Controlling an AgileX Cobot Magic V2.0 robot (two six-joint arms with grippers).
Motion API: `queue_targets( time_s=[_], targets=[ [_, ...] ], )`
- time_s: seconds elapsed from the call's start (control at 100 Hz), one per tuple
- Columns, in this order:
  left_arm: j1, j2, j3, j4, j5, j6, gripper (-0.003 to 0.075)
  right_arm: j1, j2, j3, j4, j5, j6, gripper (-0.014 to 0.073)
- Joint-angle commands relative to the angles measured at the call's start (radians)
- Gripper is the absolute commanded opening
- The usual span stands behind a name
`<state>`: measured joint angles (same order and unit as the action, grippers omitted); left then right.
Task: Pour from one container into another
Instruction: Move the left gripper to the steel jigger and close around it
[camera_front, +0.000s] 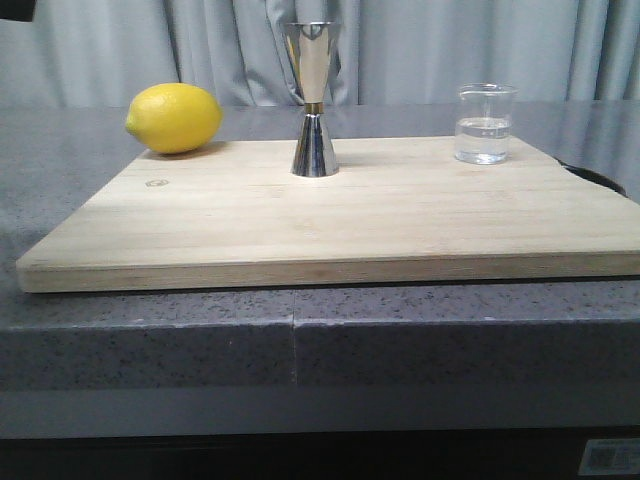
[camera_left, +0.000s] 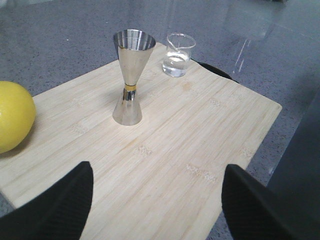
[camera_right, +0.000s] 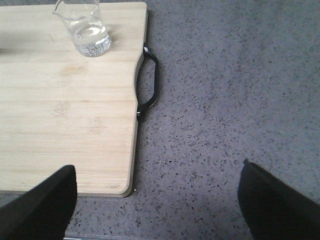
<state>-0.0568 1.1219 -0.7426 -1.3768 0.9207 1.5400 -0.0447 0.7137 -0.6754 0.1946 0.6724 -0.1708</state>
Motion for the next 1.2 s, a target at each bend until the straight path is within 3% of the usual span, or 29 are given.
queue_targets(
  time_s=[0.0, 0.18, 0.32, 0.75, 1.19],
  targets=[
    [-0.024, 0.045, -0.035, -0.138, 0.027, 0.120, 0.0503, 0.014, 0.030, -0.036, 0.019, -0.077, -0.013, 0.0595],
    [-0.097, 0.184, -0.042, -0.264, 0.027, 0.308, 0.0503, 0.043, 0.074, -0.053, 0.022, -0.092, -0.013, 0.0595],
    [-0.152, 0.290, -0.095, -0.301, 0.027, 0.376, 0.0503, 0.052, 0.095, -0.093, 0.022, -0.089, -0.013, 0.0595],
    [-0.239, 0.573, -0.363, -0.319, 0.025, 0.384, 0.0503, 0.052, 0.105, -0.125, 0.022, -0.096, -0.013, 0.0595],
    [-0.283, 0.724, -0.539, -0.350, 0.015, 0.384, 0.0503, 0.052, 0.105, -0.125, 0.022, -0.096, -0.013, 0.0595]
  ],
)
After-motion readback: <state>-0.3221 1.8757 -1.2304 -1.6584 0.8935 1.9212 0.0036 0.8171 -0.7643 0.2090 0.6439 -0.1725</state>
